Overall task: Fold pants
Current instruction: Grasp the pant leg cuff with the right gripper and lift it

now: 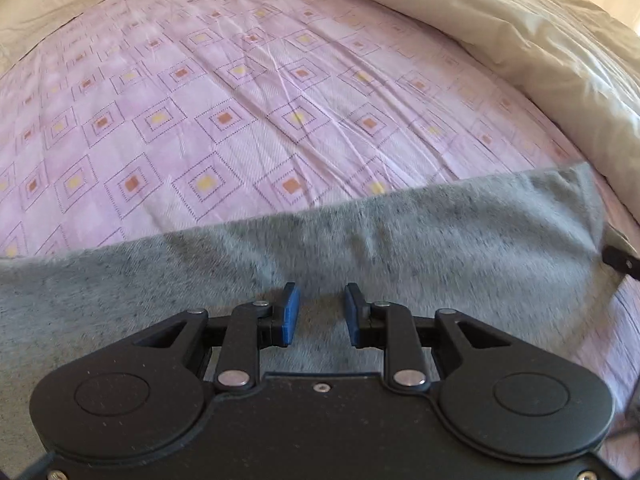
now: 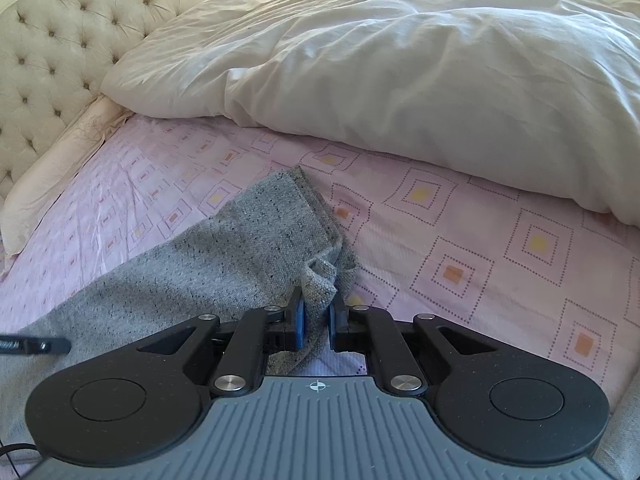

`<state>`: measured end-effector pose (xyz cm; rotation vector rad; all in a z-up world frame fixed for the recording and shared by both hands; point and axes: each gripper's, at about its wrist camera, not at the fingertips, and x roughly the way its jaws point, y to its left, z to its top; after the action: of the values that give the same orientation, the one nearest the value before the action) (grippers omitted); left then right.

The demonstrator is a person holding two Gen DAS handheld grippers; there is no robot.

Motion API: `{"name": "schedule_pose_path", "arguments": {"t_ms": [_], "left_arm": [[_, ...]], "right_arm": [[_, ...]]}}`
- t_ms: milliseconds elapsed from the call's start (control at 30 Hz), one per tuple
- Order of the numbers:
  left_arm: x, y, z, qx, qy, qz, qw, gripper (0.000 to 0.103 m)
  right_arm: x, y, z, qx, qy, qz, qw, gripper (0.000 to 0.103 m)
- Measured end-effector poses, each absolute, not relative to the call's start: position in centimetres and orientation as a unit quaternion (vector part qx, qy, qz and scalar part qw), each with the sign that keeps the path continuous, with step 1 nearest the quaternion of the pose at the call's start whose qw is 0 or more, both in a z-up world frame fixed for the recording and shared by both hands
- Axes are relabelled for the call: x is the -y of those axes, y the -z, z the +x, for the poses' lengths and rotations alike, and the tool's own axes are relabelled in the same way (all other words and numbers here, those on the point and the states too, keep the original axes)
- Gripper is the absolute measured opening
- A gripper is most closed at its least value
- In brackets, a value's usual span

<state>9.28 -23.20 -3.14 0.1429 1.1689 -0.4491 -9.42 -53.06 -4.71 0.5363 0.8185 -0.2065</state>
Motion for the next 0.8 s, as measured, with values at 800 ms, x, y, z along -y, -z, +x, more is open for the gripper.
{"name": "schedule_pose_path", "arguments": {"t_ms": [800], "left_arm": [[23.0, 3.3, 2.1, -0.577, 0.268, 0.096, 0.765, 0.033]], "right_arm": [[52.6, 2.7, -8.2, -0.423, 0.112, 0.248, 0.864, 0.011]]}}
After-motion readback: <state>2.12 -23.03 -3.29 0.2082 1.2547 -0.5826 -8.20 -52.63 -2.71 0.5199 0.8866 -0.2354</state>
